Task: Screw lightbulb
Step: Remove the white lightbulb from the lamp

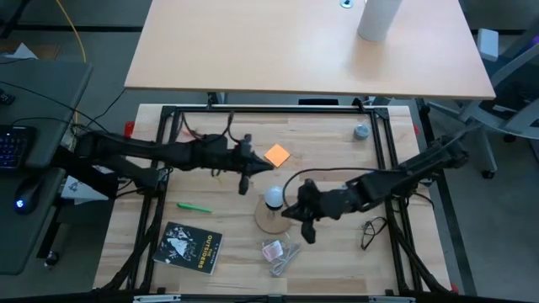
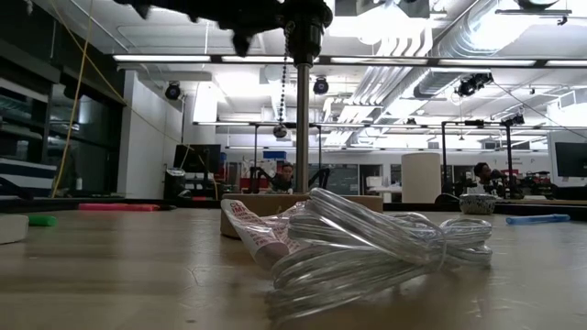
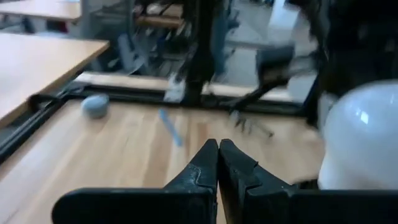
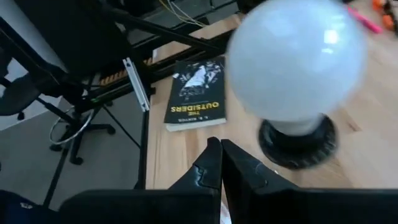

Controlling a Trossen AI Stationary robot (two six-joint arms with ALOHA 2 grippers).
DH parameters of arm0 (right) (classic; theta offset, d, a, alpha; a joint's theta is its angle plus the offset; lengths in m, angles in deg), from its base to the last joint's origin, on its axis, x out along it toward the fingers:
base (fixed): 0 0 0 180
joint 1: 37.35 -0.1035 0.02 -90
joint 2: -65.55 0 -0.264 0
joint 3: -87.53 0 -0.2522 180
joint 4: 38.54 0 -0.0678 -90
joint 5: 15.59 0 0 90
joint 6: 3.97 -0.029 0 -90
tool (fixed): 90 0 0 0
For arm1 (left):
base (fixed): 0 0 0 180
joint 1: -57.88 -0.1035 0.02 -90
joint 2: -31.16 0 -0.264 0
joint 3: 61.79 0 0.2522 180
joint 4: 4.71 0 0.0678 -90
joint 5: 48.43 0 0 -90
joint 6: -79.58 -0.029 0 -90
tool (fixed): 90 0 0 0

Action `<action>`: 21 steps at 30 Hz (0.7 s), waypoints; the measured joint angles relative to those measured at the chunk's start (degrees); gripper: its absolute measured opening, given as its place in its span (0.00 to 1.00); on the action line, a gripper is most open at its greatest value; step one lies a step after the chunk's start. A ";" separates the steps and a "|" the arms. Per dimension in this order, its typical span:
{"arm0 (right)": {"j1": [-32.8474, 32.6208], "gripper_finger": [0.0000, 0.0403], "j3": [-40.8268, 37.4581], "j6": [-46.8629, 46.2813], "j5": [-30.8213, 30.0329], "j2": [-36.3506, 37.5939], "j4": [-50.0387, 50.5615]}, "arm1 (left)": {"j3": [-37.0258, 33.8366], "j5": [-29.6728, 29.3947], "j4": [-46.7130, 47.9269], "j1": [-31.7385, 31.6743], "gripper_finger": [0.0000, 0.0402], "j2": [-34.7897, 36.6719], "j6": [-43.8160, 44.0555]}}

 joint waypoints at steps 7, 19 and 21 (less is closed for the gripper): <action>0.42 0.00 0.00 2.85 -2.20 -2.77 -9.91 | 0.02 3.90 -5.55 1.30 0.00 -3.68 5.52; 0.77 0.00 0.03 3.98 -4.38 -1.89 -3.29 | 0.01 6.19 0.70 7.47 0.00 2.05 9.16; 0.90 0.00 -0.02 4.04 -5.29 -1.04 -1.87 | 0.02 6.66 4.90 8.03 0.00 4.65 9.16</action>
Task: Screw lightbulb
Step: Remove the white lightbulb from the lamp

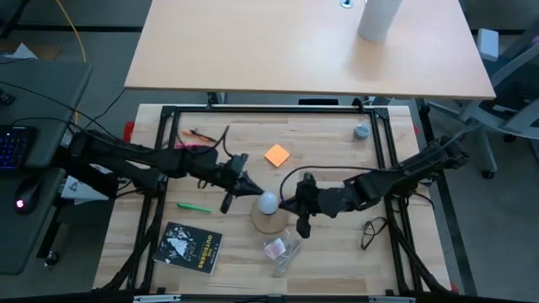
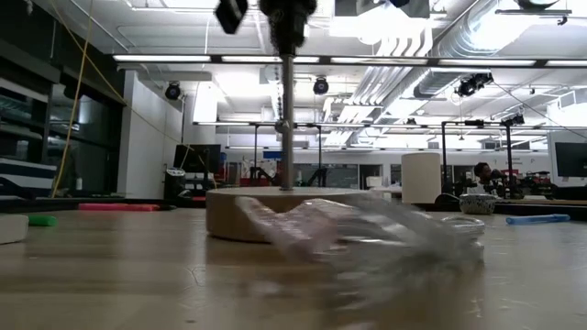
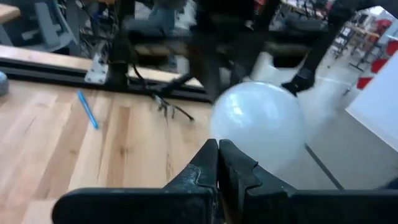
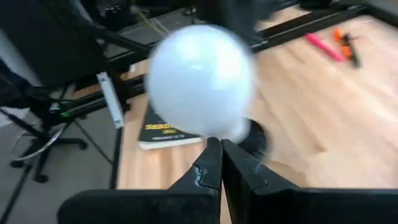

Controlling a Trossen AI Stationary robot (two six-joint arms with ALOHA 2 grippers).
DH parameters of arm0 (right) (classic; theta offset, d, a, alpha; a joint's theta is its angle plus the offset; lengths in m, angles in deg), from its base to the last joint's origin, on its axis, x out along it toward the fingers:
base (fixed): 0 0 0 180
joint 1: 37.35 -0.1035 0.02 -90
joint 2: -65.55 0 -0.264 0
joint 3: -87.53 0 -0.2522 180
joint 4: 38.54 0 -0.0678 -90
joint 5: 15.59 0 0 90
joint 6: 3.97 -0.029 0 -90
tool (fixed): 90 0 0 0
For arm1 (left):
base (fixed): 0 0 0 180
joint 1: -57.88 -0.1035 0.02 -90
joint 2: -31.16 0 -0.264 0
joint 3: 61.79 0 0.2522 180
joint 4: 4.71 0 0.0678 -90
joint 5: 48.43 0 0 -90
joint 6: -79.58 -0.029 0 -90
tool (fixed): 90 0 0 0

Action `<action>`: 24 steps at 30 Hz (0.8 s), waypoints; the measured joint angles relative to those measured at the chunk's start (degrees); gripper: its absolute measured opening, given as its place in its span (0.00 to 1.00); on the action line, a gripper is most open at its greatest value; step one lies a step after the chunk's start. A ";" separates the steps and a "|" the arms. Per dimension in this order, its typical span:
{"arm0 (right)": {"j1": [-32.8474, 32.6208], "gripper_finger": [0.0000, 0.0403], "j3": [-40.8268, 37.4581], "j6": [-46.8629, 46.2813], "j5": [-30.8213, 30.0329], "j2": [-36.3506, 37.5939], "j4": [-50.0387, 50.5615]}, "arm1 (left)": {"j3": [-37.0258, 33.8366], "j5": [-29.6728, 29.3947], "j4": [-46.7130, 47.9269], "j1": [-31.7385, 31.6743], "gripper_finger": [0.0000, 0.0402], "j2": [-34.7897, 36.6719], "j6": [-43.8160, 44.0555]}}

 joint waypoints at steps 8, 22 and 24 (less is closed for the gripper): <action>0.69 0.00 0.00 0.15 -5.46 7.00 13.87 | 0.00 -0.26 16.63 0.78 0.00 11.52 0.17; 0.60 0.00 0.02 -1.70 2.49 9.39 9.23 | -0.05 -18.93 24.20 -3.02 0.00 17.89 -6.83; 0.59 0.00 0.02 -1.43 4.71 7.44 6.26 | -0.41 -16.45 21.49 -4.40 0.00 15.52 -6.38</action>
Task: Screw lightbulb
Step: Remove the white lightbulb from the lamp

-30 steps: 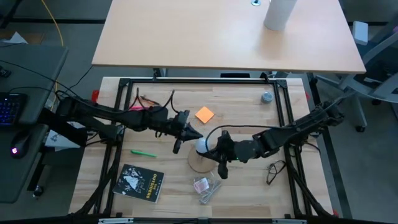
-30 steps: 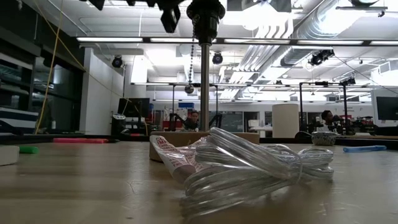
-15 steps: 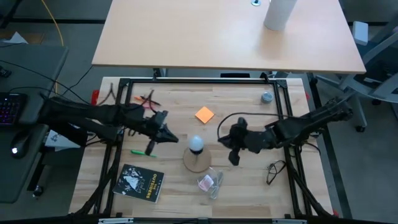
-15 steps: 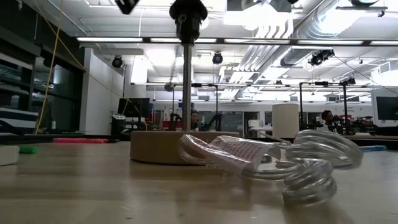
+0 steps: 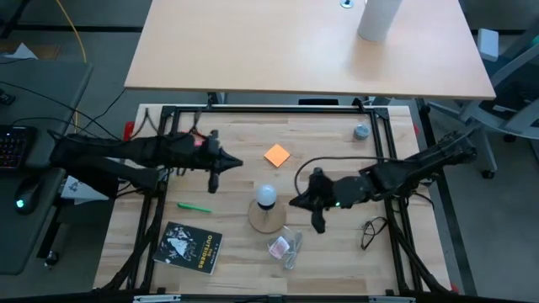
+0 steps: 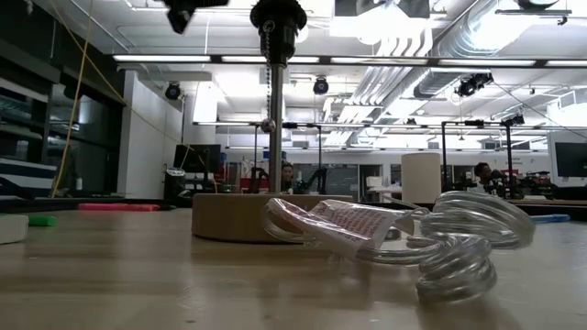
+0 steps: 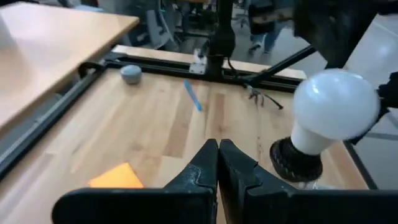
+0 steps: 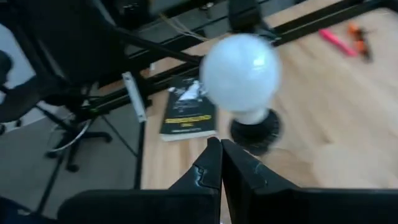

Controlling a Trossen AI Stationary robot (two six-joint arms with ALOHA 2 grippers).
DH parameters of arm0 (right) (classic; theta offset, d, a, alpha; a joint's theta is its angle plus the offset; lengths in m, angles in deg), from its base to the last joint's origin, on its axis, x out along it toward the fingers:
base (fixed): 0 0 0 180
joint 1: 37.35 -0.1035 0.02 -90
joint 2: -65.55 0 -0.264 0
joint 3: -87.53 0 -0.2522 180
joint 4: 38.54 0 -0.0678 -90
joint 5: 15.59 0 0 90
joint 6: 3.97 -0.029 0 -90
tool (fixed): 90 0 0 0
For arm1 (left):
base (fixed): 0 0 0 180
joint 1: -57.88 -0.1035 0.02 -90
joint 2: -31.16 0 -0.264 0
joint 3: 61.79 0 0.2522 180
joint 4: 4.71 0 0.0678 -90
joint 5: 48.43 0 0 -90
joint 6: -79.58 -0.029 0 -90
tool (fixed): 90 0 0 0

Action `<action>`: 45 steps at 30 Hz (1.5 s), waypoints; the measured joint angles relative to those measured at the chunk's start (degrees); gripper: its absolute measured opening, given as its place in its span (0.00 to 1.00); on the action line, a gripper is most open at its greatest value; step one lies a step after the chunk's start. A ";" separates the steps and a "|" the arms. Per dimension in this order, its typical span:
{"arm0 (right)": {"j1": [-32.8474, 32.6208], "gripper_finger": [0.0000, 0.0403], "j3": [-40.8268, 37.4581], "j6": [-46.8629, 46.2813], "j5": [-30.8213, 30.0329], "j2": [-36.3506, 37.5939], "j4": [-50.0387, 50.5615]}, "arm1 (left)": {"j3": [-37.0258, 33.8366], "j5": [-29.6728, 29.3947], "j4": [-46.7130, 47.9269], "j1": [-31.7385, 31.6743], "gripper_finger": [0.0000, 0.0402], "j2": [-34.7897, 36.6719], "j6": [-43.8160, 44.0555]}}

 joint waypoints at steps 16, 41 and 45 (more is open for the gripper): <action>0.30 0.00 0.00 3.11 3.24 -11.04 -21.16 | -0.03 5.10 -20.64 3.74 0.00 -14.50 2.33; 2.58 0.00 0.00 6.75 2.17 -8.15 -12.70 | 0.06 -4.45 -20.38 12.26 0.00 -15.61 5.73; 2.81 0.00 0.00 8.10 0.20 -5.67 -7.86 | 0.06 -2.65 -15.54 13.61 0.00 -13.11 6.43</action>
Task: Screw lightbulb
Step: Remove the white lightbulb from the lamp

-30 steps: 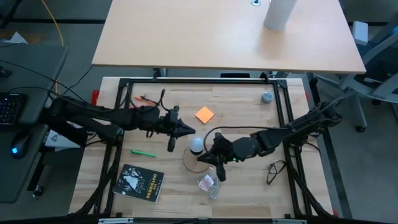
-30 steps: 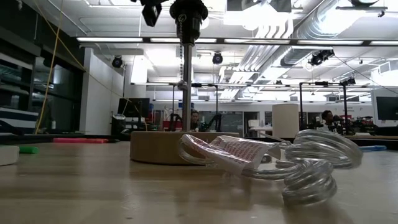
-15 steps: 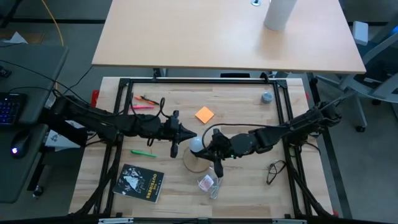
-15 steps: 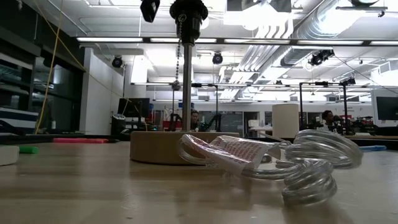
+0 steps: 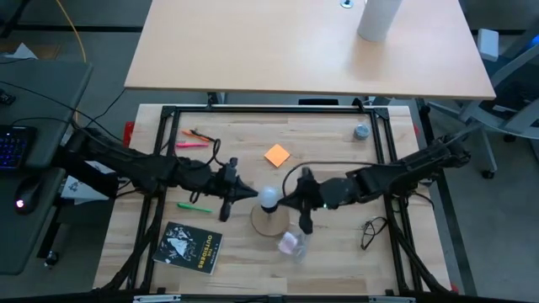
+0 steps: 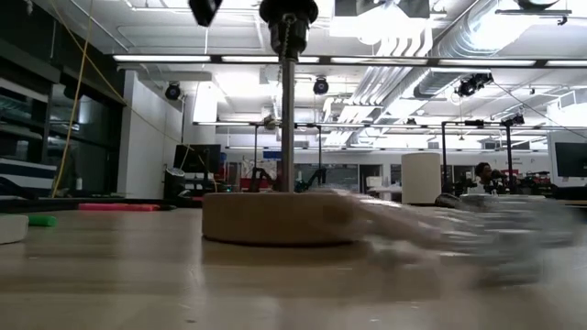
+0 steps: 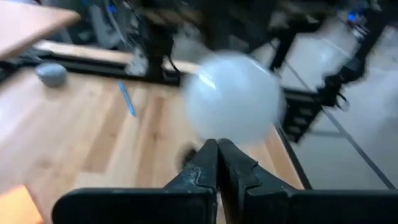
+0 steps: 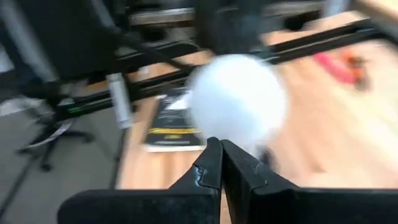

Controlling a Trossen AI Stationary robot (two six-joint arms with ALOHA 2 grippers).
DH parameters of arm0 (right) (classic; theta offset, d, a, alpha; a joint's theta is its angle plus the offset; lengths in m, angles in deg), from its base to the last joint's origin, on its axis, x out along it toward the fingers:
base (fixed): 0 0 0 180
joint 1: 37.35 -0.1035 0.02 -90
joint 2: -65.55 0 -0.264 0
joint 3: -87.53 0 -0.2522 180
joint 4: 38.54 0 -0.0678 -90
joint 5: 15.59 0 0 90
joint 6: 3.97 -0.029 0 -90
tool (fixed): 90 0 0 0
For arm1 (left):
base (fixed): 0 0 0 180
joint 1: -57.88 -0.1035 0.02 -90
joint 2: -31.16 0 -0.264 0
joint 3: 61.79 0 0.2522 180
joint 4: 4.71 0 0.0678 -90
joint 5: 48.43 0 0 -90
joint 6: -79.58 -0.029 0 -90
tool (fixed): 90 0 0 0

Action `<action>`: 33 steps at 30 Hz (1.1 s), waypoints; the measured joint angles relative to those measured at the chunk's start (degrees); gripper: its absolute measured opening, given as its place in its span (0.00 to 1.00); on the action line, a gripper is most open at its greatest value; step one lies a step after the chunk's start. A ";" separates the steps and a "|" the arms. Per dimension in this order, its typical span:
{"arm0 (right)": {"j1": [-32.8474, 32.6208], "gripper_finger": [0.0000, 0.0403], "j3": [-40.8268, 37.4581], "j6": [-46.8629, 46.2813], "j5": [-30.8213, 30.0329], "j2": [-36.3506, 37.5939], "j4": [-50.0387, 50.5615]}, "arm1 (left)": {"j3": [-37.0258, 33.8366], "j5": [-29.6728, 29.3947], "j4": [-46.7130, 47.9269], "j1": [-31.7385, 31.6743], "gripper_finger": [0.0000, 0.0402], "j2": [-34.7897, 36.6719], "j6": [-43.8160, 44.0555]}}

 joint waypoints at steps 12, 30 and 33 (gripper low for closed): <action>0.81 0.00 0.00 -0.38 -7.11 8.41 12.48 | -0.09 -0.49 22.32 3.15 0.00 14.29 5.87; -0.82 0.00 0.00 -5.01 10.26 -1.54 -3.60 | -0.09 -3.77 -6.45 -7.97 0.00 -2.71 -5.22; -0.84 0.00 0.00 -3.33 9.54 -2.81 -5.91 | -0.09 -0.11 -12.53 -8.25 0.00 -6.37 -5.14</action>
